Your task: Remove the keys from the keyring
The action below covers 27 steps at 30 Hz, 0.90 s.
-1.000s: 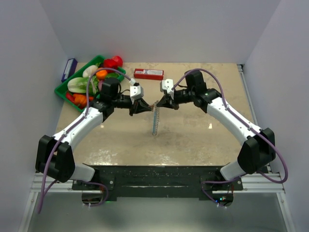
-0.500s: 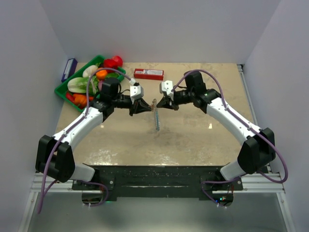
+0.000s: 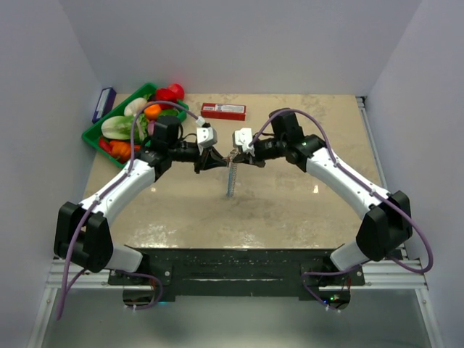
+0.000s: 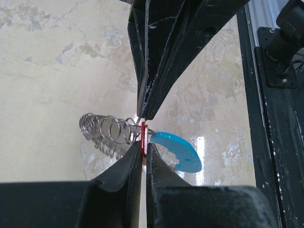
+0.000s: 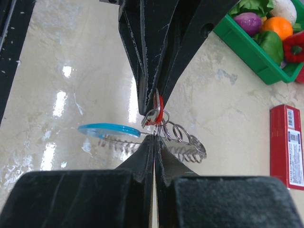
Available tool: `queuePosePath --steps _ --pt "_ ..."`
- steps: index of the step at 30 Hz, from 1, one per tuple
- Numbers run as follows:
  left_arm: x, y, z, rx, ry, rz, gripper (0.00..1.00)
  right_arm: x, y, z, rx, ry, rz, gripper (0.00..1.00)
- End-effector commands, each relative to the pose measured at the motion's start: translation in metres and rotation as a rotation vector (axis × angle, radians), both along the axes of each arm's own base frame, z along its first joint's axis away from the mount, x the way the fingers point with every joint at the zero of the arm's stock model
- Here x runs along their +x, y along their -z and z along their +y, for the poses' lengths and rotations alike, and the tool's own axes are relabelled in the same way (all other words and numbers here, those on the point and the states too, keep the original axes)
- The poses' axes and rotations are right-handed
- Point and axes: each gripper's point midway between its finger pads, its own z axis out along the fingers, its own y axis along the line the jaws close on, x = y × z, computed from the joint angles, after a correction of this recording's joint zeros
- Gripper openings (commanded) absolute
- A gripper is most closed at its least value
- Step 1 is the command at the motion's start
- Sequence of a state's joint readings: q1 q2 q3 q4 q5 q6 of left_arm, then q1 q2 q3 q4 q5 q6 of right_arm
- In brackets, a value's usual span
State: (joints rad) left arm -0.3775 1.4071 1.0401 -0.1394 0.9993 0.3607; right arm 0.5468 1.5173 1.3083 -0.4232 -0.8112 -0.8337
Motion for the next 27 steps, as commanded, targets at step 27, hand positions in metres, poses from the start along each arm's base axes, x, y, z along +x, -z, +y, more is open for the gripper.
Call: queuePosePath --steps 27 --pt "0.012 -0.037 0.001 -0.006 -0.018 -0.145 0.00 0.009 -0.002 -0.010 -0.080 0.080 -0.061 0.17"
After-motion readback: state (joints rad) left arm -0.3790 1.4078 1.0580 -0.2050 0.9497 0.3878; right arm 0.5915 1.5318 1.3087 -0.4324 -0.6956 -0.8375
